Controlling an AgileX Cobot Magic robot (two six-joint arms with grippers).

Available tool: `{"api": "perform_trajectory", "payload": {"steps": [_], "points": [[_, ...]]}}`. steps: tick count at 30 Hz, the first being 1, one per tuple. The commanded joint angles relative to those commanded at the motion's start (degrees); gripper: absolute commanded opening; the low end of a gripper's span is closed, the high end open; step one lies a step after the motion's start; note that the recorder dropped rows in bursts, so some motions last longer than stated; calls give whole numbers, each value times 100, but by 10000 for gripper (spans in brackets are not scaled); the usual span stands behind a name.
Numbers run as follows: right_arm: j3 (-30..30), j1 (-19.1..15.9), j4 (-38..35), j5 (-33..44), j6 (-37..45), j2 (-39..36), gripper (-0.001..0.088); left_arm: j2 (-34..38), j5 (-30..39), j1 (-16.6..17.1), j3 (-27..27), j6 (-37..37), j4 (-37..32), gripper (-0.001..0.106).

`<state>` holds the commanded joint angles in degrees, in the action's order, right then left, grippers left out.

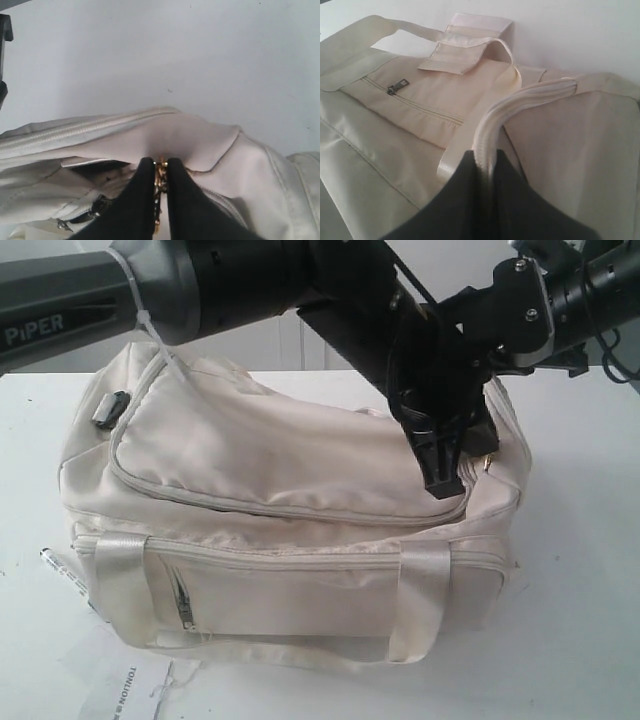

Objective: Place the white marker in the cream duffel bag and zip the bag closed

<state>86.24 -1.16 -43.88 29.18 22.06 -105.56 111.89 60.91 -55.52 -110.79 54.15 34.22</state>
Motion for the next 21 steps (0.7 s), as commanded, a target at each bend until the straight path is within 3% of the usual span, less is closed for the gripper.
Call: {"api": "perform_trajectory", "payload": {"steps": [3,12,16,18,21], "points": [[0,0,0,0,0,0,0,0,-37,0,0,118,-197,0],[0,0,0,23,0,0,0,-57,-1353,10,0,97,-795,0],[0,-19,0,-268,0,22,0,-57,-1671,10,0,-352,-1911,0],[0,-62,0,-399,-73,63,0,-57,-1932,10,0,-865,-2651,0],[0,-129,0,-466,-170,108,0,-57,-2186,10,0,-1546,-3231,0]]}}
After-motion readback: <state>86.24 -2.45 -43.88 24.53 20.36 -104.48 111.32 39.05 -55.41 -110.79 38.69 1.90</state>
